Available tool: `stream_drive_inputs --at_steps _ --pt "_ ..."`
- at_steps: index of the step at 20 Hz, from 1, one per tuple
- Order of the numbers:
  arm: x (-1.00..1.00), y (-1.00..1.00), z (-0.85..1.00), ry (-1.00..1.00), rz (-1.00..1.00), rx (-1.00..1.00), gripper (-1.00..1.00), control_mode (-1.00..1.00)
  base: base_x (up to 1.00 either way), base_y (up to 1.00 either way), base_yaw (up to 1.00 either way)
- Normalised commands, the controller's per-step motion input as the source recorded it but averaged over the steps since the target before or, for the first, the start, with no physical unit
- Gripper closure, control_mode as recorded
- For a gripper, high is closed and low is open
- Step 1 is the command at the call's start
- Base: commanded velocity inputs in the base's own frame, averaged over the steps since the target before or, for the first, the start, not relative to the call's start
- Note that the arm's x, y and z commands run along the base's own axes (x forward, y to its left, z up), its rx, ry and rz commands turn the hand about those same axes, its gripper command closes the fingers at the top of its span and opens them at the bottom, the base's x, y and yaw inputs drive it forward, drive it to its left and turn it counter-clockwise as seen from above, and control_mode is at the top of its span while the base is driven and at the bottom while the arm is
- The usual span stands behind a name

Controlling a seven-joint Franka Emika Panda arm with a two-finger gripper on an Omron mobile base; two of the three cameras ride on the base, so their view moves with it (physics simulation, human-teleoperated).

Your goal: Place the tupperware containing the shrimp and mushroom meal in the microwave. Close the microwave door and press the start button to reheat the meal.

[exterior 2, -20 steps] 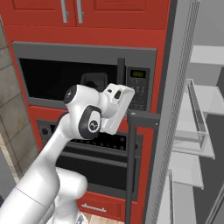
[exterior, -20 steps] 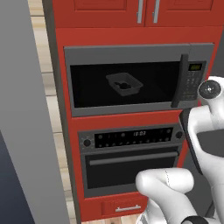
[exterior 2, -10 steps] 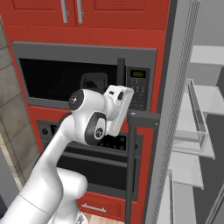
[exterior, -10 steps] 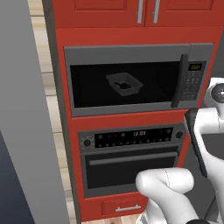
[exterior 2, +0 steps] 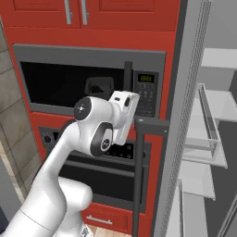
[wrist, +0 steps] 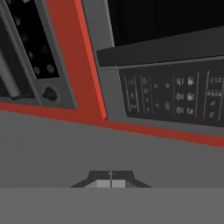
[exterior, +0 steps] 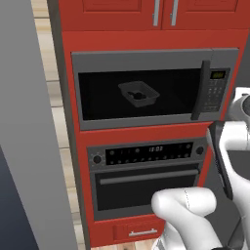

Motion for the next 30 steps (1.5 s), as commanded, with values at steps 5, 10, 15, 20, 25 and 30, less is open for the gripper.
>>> stream_drive_inputs --at_steps 5,10,15,20,25,30 --pt "0.0 0.12 0.0 0.0 0.0 0.01 1.0 -1.0 0.0 0.0 0.0" --pt "0.06 0.0 0.0 0.0 0.0 0.09 1.0 -1.0 0.0 0.0 0.0" --pt "0.13 -0.01 0.0 0.0 0.03 0.1 1.0 -1.0 0.0 0.0 0.0" --pt "0.17 0.0 0.0 0.0 0.03 0.04 1.0 -1.0 0.0 0.0 0.0" --pt "0.12 -0.13 -0.11 0.0 0.01 0.0 1.0 -1.0 0.0 0.0 0.0" --pt "0.13 -0.24 -0.16 0.0 0.0 0.0 1.0 -1.0 0.0 0.0 0.0"
